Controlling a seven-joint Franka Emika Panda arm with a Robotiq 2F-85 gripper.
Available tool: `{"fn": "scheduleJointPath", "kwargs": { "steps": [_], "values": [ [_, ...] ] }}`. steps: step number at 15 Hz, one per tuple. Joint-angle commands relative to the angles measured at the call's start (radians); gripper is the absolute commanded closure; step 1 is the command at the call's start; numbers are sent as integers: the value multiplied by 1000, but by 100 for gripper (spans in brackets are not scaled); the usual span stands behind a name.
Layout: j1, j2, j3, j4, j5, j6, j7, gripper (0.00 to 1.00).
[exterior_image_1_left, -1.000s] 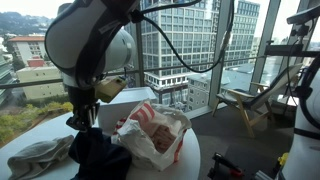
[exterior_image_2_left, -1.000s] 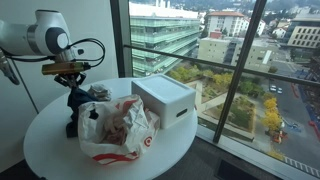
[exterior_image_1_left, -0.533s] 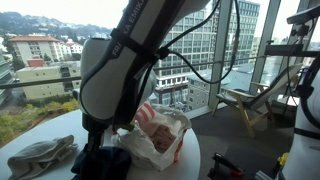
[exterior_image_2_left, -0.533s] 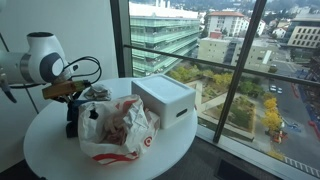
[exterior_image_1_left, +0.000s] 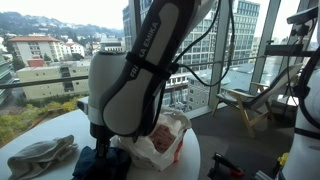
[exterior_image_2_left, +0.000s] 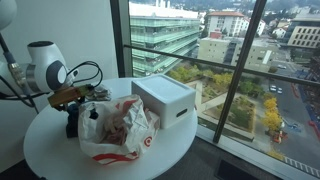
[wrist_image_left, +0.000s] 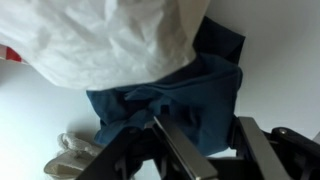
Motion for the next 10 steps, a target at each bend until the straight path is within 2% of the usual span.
{"fn": "scheduleJointPath", "kwargs": {
  "steps": [1, 3, 7, 10],
  "values": [
    [-8, 25, -19, 20, -86, 17, -10, 17],
    [2, 47, -36, 31, -132, 7, 7, 2],
    [-27, 137, 3, 64, -124, 25, -53, 0],
    [-13, 196, -11, 95, -161, 55, -59, 0]
  ]
}}
